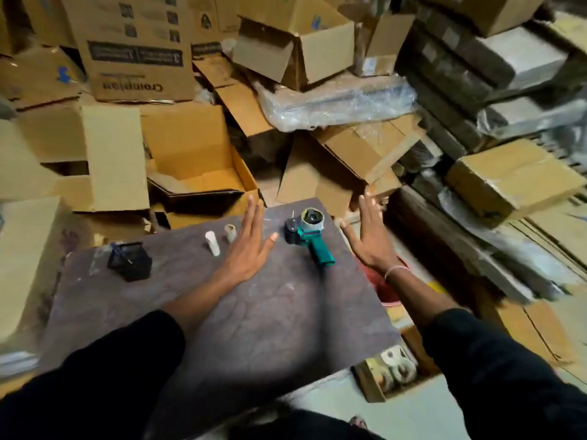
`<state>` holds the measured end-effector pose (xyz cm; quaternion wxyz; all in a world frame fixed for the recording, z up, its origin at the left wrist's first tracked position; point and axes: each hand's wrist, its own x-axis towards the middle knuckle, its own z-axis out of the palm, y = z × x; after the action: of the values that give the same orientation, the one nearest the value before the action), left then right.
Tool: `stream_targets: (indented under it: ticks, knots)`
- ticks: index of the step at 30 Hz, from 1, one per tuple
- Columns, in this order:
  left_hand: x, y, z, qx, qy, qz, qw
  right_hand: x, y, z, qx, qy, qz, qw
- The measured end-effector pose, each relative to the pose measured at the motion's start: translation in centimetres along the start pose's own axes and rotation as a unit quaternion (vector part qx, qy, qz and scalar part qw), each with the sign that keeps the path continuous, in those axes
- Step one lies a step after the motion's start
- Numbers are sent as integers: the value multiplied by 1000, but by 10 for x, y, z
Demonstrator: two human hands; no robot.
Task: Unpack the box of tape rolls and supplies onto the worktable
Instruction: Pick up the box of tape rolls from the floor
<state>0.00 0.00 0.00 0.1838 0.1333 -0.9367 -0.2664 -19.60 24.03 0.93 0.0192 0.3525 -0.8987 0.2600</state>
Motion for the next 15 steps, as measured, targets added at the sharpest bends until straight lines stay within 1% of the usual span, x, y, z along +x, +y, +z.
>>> stream_targets:
  ticks: [4,9,13,15]
  knots:
    - [-10,57,67,-6,-49,-29,998,-45,63,-5,-1,-55,70,996]
    - [-12,117,149,-52,-99,8,994,-89,149,-8,-3,-58,119,991]
    - [-9,160,209,-57,-141,38,988,-125,211,-16,18,-74,157,985]
    - [-6,181,235,-60,-168,48,983,-143,238,-21,17,-81,190,978]
